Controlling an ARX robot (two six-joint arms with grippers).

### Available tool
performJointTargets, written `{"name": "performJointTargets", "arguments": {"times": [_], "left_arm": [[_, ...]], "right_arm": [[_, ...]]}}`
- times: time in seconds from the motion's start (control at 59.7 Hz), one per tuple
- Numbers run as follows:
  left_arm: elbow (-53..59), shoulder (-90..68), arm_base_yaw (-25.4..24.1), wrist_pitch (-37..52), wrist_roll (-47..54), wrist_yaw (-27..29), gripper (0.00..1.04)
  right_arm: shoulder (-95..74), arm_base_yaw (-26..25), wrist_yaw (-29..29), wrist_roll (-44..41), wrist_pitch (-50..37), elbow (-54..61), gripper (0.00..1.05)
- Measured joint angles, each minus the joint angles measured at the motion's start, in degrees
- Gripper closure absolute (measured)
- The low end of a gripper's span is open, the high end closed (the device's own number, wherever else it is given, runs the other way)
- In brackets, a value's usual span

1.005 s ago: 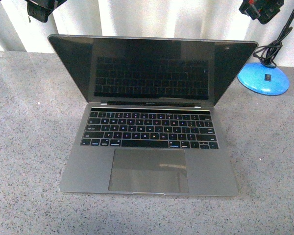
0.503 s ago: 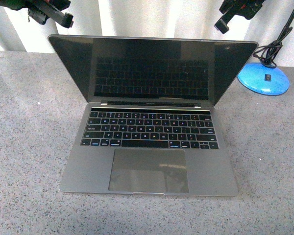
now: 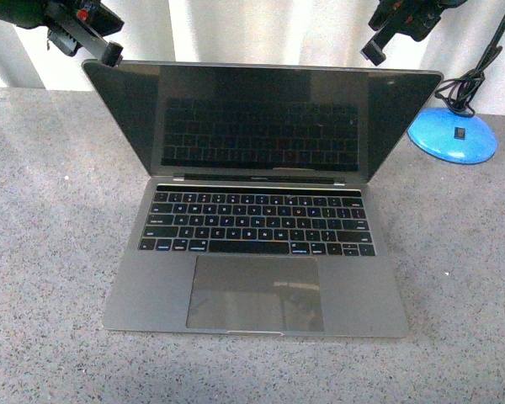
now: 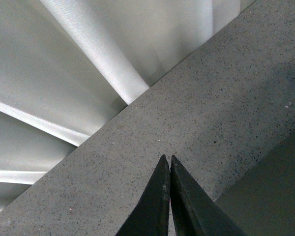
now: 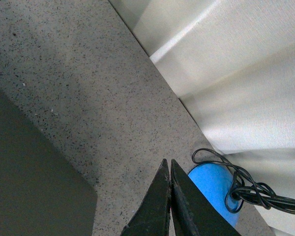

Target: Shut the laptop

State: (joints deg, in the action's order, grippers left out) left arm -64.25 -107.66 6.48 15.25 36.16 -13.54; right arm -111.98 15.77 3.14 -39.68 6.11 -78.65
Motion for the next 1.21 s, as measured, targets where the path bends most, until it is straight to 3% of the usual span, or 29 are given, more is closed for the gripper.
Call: {"name": "performJointTargets", "arguments": {"times": [0.553,1.206], "left_arm": [[0.00,0.02,0.13,-1.64,3.10,-0.39,1.01],[4.50,6.58,0.61,-9.97,5.79,-4.66,1.01]], "right_arm": [[0.02,3.82,-0.04,1.22,-2.49,4.79,1.04],[1.81,6.67,-1.07,3.56,-4.55,8.52,1.04]]}}
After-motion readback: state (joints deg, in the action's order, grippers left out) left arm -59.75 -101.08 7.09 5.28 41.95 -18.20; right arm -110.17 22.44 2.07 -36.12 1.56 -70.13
